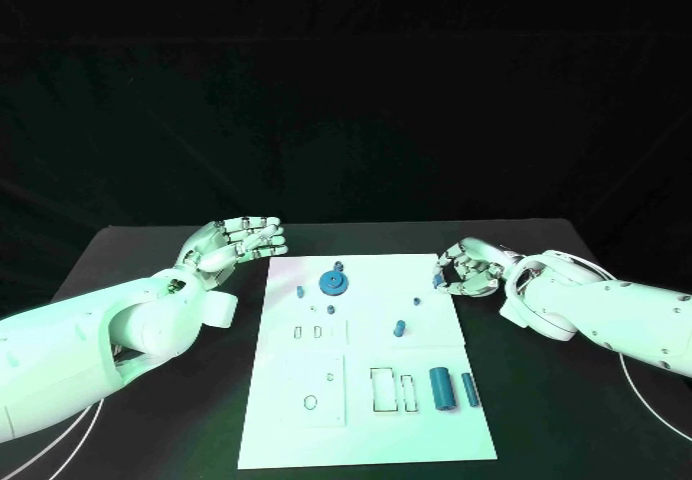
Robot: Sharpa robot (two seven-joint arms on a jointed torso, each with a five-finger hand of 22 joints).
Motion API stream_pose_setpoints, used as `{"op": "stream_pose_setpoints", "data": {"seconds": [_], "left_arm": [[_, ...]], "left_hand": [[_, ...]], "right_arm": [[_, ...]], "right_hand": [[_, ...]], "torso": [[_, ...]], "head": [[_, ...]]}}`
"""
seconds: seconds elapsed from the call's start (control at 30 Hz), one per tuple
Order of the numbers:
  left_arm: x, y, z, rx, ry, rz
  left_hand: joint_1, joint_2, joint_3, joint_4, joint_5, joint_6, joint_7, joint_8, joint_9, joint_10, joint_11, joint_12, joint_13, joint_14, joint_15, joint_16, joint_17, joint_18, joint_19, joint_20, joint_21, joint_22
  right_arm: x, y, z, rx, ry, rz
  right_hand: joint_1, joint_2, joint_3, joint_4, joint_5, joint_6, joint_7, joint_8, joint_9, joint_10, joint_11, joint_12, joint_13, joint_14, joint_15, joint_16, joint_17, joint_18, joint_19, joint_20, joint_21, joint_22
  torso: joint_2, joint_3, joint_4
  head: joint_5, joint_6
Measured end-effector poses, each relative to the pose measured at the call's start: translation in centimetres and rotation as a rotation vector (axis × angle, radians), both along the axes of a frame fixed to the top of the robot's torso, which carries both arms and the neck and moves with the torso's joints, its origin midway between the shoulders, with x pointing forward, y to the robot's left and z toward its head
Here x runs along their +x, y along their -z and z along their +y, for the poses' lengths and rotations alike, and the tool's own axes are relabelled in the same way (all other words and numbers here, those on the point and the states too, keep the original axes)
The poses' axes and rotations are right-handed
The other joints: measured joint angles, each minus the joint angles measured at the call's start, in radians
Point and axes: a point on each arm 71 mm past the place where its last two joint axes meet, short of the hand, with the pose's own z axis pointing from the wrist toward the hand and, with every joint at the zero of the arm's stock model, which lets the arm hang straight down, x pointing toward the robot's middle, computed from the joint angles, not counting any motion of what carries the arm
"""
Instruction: Assemble the parts on the task board
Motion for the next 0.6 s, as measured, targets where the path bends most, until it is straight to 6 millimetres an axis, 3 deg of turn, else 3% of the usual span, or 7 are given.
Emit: {"op": "stream_pose_setpoints", "data": {"seconds": [0.33,0.6], "left_arm": [[0.04,0.05,0.04,0.002,-0.001,0.004],[0.04,0.07,0.05,0.004,-0.001,0.006]], "left_hand": [[0.000,0.000,0.003,-0.003,0.000,0.000,0.000,0.000,0.000,0.000,0.000,0.000,0.000,0.000,0.000,0.000,-0.001,0.000,0.000,0.000,0.000,-0.001],[0.000,0.000,0.003,-0.003,0.000,0.000,0.000,0.000,0.000,0.000,0.000,0.000,0.000,0.000,0.000,0.000,-0.001,0.000,0.000,0.000,0.000,-0.001]], "right_arm": [[0.00,0.20,0.08,-0.018,-0.002,0.002],[-0.02,0.54,0.20,-0.022,-0.001,0.006]], "right_hand": [[0.000,0.000,0.000,0.000,-0.004,0.001,0.001,0.001,0.000,0.001,-0.001,0.000,-0.001,-0.002,-0.002,0.000,0.000,0.000,0.000,0.000,-0.001,0.000],[-0.008,0.008,0.009,0.004,-0.004,0.001,0.001,0.001,0.000,0.001,-0.001,0.000,-0.004,-0.002,-0.002,0.000,0.000,0.000,0.000,-0.008,-0.001,0.000]], "torso": [[0.001,0.0005,-0.0017],[0.002,-0.0012,-0.0012]], "head": [[-0.001,-0.001],[-0.008,-0.003]]}}
